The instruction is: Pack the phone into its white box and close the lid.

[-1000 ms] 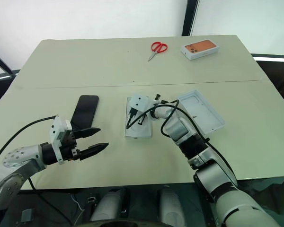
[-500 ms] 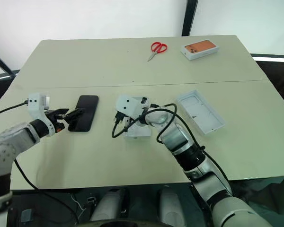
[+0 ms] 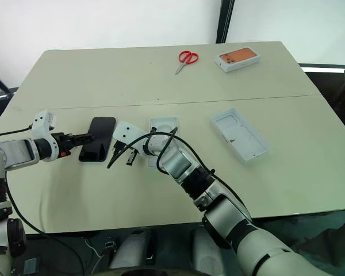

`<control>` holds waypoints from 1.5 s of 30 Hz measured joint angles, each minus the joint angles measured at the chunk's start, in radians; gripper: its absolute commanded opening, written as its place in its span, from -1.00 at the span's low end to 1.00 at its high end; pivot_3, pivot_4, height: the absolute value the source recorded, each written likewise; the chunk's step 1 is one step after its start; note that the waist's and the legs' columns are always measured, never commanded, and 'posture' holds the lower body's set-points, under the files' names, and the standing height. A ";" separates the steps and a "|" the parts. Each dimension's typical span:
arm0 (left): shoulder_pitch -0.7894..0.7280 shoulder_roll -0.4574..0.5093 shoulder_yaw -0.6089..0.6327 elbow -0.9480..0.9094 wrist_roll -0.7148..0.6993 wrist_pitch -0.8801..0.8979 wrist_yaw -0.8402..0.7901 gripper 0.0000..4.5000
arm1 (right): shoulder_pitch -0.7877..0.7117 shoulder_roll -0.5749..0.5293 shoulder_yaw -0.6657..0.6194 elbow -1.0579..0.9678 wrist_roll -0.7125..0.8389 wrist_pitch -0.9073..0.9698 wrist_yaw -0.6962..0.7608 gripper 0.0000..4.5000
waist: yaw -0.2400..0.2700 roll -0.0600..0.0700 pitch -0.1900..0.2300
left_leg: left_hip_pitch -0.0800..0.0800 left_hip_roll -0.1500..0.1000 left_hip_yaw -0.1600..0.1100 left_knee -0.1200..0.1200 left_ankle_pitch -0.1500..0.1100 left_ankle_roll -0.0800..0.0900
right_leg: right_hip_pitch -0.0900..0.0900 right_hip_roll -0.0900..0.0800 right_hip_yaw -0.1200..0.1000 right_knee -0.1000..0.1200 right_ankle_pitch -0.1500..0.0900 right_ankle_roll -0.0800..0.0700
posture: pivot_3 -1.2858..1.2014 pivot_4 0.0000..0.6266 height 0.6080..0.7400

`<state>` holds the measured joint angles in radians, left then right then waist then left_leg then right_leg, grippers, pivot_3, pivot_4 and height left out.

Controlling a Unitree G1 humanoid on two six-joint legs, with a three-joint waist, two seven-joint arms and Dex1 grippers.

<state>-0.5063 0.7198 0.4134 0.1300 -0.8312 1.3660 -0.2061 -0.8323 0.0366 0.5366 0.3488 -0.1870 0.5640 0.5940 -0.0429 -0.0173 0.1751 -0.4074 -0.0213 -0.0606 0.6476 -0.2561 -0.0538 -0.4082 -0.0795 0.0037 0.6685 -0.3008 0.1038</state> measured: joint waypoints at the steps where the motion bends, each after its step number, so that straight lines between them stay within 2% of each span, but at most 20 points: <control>1: -0.001 -0.003 0.003 0.002 0.005 -0.001 -0.007 0.99 | -0.001 0.003 0.000 0.001 -0.002 -0.004 0.000 -1.00 | 0.001 0.000 0.000 | 0.000 0.000 0.000 0.000 0.000 0.000 | 0.000 0.000 0.000 0.000 0.000 0.000 | 0.03 -0.52 1.00; 29: -0.004 -0.079 0.072 -0.047 0.037 0.072 -0.049 0.99 | 0.012 -0.016 -0.002 0.000 -0.007 -0.006 0.008 -1.00 | 0.000 0.000 0.000 | 0.000 0.000 0.000 0.000 0.000 0.000 | 0.000 -0.001 0.000 0.000 0.000 0.000 | 0.03 -0.52 1.00; 45: -0.008 -0.158 0.116 -0.116 0.041 0.158 -0.048 0.99 | 0.031 -0.013 0.007 0.000 -0.010 -0.031 0.007 -1.00 | 0.003 -0.001 -0.001 | 0.000 0.000 0.000 0.000 0.000 0.000 | 0.000 -0.001 0.000 0.000 0.000 0.000 | 0.03 -0.52 1.00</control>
<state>-0.5143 0.5614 0.5292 0.0138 -0.7906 1.5242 -0.2539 -0.8013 0.0235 0.5432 0.3484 -0.1969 0.5326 0.6006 -0.0404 -0.0178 0.1745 -0.4075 -0.0217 -0.0609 0.6475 -0.2562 -0.0537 -0.4079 -0.0805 0.0037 0.6685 -0.3008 0.1039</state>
